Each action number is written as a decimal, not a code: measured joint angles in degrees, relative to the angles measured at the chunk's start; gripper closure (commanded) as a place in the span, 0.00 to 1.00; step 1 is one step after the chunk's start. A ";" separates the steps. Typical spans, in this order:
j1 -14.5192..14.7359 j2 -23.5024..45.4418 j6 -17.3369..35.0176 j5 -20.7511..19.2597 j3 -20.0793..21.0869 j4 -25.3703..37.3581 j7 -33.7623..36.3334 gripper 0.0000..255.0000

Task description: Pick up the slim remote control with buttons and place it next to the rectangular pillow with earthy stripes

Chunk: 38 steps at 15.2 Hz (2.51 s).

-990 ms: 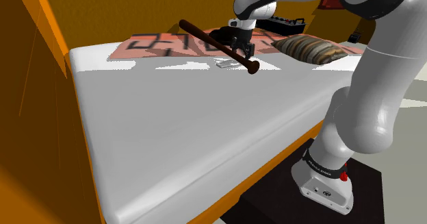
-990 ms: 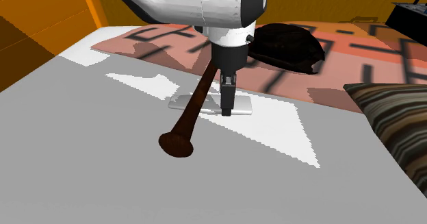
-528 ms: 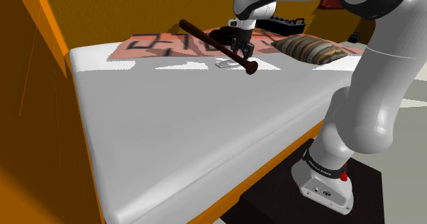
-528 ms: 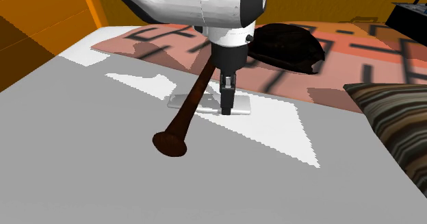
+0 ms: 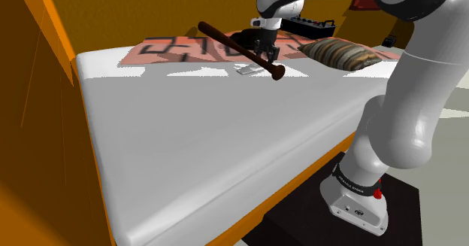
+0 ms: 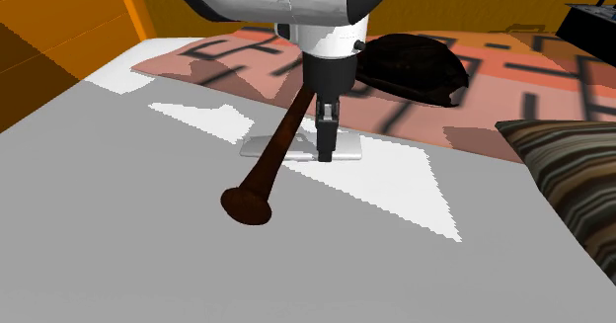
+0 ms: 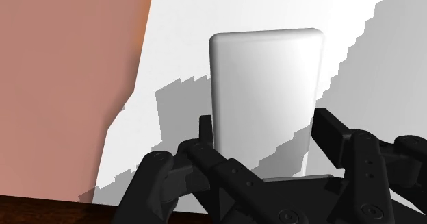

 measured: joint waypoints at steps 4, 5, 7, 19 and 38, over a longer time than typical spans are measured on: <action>0.18 -0.79 -2.94 -0.58 0.07 2.26 0.48 1.00; 0.13 -0.84 -3.62 -0.63 0.02 2.85 0.39 1.00; 0.16 -1.43 -5.15 -1.03 -0.01 3.97 0.59 1.00; 0.21 -1.94 -14.24 -1.35 0.01 12.84 0.95 1.00; -1.58 -5.11 -25.41 -3.37 -1.69 21.52 -2.36 1.00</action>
